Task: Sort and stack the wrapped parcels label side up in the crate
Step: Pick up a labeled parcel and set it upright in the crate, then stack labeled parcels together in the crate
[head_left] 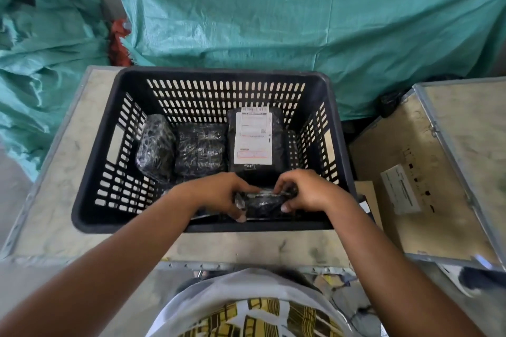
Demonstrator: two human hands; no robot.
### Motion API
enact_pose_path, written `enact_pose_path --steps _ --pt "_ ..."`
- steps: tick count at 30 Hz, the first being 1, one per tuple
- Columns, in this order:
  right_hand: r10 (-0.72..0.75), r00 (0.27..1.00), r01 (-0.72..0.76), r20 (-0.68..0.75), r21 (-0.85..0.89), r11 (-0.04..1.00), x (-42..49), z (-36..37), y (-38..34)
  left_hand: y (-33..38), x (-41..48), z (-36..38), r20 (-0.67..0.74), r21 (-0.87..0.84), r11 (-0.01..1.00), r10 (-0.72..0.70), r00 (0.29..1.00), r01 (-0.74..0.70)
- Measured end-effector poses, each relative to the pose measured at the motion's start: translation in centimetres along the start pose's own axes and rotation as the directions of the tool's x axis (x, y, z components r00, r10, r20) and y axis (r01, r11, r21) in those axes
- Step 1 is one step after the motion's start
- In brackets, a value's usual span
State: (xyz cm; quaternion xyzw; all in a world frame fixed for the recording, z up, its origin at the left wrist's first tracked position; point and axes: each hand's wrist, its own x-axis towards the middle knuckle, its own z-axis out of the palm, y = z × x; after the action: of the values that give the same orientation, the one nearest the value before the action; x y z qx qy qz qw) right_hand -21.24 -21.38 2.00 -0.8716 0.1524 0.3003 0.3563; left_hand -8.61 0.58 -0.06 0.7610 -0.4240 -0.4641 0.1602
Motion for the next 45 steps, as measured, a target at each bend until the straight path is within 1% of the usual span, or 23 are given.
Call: enact_pose_path --steps 2,4,6,8,10,13,17,19,21,24,25,27,29,31,33,35,38,40,42,43,45 --pt "-0.005 0.997 0.011 -0.072 0.075 0.997 0.0 0.1 0.2 0.0 0.3 0.1 -0.029 0.012 1.0 -0.008 1.0 0.008" --pt "-0.018 0.981 0.043 -0.193 0.126 0.991 0.1 0.2 0.3 0.2 0.7 0.1 -0.07 0.082 0.996 -0.014 0.997 0.02" --pt "-0.037 0.949 0.084 -0.314 0.136 0.987 0.4 0.1 0.2 0.4 1.2 -0.1 -0.14 0.159 0.987 0.018 0.99 0.004" --pt "-0.056 0.931 0.108 -0.361 0.126 0.986 0.6 -0.2 0.1 0.6 1.4 -0.2 -0.218 0.17 0.985 0.077 0.973 -0.04" --pt "-0.072 0.918 0.132 -0.391 0.129 0.983 0.8 -0.5 0.2 0.6 1.4 -0.3 -0.251 0.116 0.99 0.108 0.962 -0.081" --pt "-0.095 0.89 0.176 -0.446 0.144 0.974 1.0 -0.5 0.5 0.1 1.2 -0.5 -0.294 0.003 0.993 0.116 0.949 -0.12" --pt "-0.173 0.857 0.272 -0.485 0.142 0.952 1.1 -0.5 0.3 0.2 0.2 -1.5 -0.355 -0.24 0.961 0.047 0.934 -0.14" --pt "-0.173 0.859 0.275 -0.482 0.149 0.95 1.1 -0.7 0.0 0.2 -0.4 -2.0 -0.388 -0.347 0.923 0.021 0.921 -0.167" --pt "-0.178 0.864 0.304 -0.471 0.206 0.93 0.9 -1.1 -0.4 0.0 -0.9 -2.5 -0.423 -0.463 0.857 0.008 0.906 -0.224" --pt "-0.215 0.841 0.414 -0.495 0.334 0.847 0.4 -1.2 -0.8 0.1 -1.5 -3.4 -0.445 -0.676 0.676 -0.057 0.894 -0.293" --pt "-0.213 0.845 0.416 -0.49 0.353 0.838 0.3 -1.3 -0.9 0.2 -1.6 -3.6 -0.453 -0.709 0.632 -0.069 0.889 -0.312" --pt "-0.214 0.864 0.4 -0.455 0.363 0.841 0.0 -1.3 -1.0 0.2 -1.7 -4.1 -0.459 -0.74 0.58 -0.065 0.886 -0.341" --pt "-0.226 0.879 0.392 -0.42 0.364 0.845 -0.3 -1.3 -1.1 0.3 -1.7 -4.4 -0.458 -0.762 0.541 -0.063 0.887 -0.355" --pt "-0.234 0.877 0.394 -0.419 0.352 0.849 -0.7 -1.2 -1.0 0.4 -1.8 -4.2 -0.476 -0.769 0.516 -0.067 0.877 -0.378" --pt "-0.232 0.878 0.394 -0.418 0.357 0.847 -0.9 -1.1 -0.9 0.6 -2.0 -3.8 -0.538 -0.724 0.542 -0.057 0.841 -0.427" --pt "-0.238 0.877 0.405 -0.417 0.376 0.833 -1.1 -0.9 -0.9 0.8 -2.2 -3.5 -0.622 -0.633 0.61 -0.033 0.782 -0.477" --pt "-0.237 0.86 0.451 -0.451 0.459 0.766 -0.9 -1.0 -0.7 1.4 -2.1 -3.0 -0.701 -0.523 0.651 0.039 0.712 -0.551" --pt "-0.2 0.858 0.455 -0.474 0.518 0.724 -0.6 -1.7 -0.8 2.0 -1.7 -2.8 -0.719 -0.446 0.716 0.072 0.691 -0.538" --pt "-0.167 0.852 0.45 -0.497 0.529 0.719 0.0 -2.6 -1.2 2.3 -1.1 -3.0 -0.714 -0.349 0.807 0.101 0.693 -0.477" --pt "-0.169 0.845 0.455 -0.507 0.517 0.725 0.4 -3.2 -1.5 2.2 -0.8 -3.2 -0.689 -0.326 0.84 0.103 0.718 -0.434" --pt "-0.187 0.838 0.456 -0.513 0.469 0.757 1.5 -4.3 -2.1 1.8 -0.2 -4.1 -0.607 -0.35 0.877 0.055 0.793 -0.328"
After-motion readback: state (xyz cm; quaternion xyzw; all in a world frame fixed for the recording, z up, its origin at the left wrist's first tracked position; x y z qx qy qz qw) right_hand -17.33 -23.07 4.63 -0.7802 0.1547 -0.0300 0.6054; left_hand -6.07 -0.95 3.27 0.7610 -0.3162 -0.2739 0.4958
